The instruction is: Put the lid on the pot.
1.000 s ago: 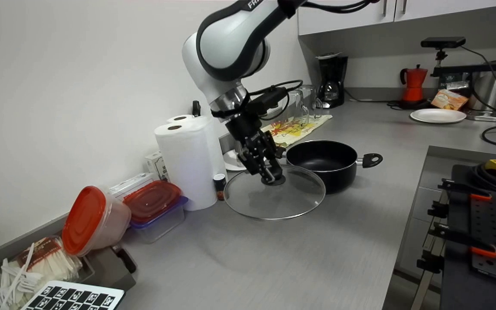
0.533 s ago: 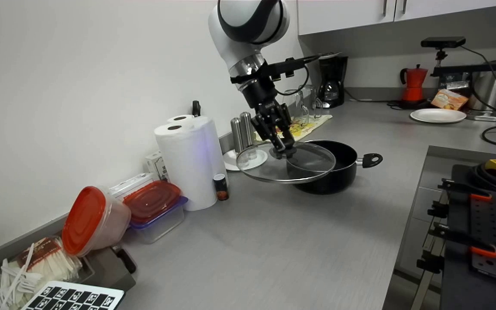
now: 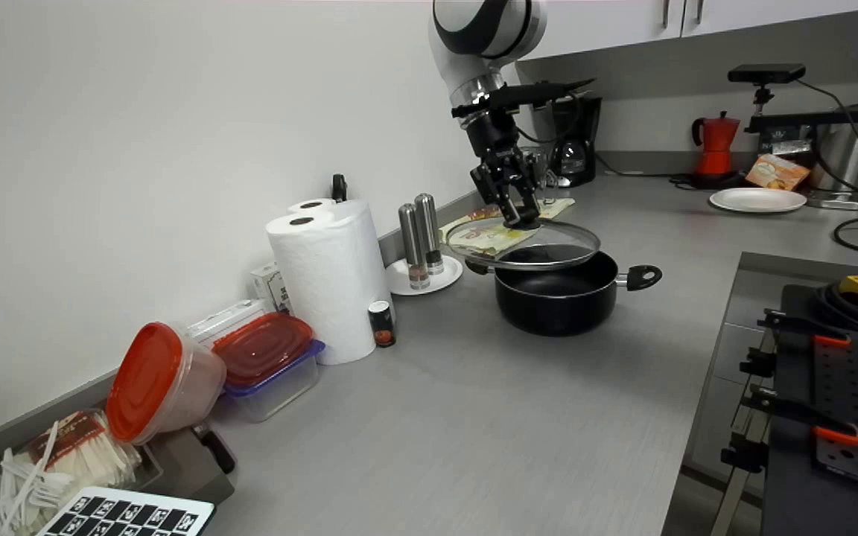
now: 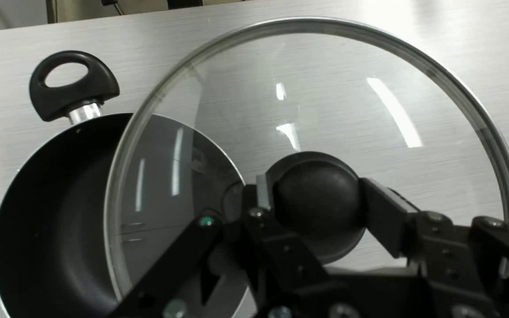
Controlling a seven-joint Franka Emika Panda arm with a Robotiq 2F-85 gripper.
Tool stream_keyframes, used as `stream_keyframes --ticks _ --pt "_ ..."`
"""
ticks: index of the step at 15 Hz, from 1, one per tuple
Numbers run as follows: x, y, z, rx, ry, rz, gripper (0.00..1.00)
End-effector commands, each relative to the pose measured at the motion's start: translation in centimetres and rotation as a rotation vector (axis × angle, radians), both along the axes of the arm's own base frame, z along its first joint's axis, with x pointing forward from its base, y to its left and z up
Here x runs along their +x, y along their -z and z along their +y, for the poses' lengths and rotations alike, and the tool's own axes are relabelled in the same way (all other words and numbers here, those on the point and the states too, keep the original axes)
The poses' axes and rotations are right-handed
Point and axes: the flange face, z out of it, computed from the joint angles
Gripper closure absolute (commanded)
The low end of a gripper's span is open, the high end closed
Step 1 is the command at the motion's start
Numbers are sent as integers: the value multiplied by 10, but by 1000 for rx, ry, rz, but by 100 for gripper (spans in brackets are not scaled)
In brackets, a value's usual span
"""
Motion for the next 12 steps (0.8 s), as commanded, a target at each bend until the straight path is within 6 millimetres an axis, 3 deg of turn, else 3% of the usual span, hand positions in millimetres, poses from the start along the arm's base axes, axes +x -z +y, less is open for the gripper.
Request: stream_keyframes --ticks 1,8,12 --pt "-6 3 -31 27 86 -8 74" --pt "-13 49 -71 22 185 44 74" --pt "-12 56 -87 -48 238 4 74"
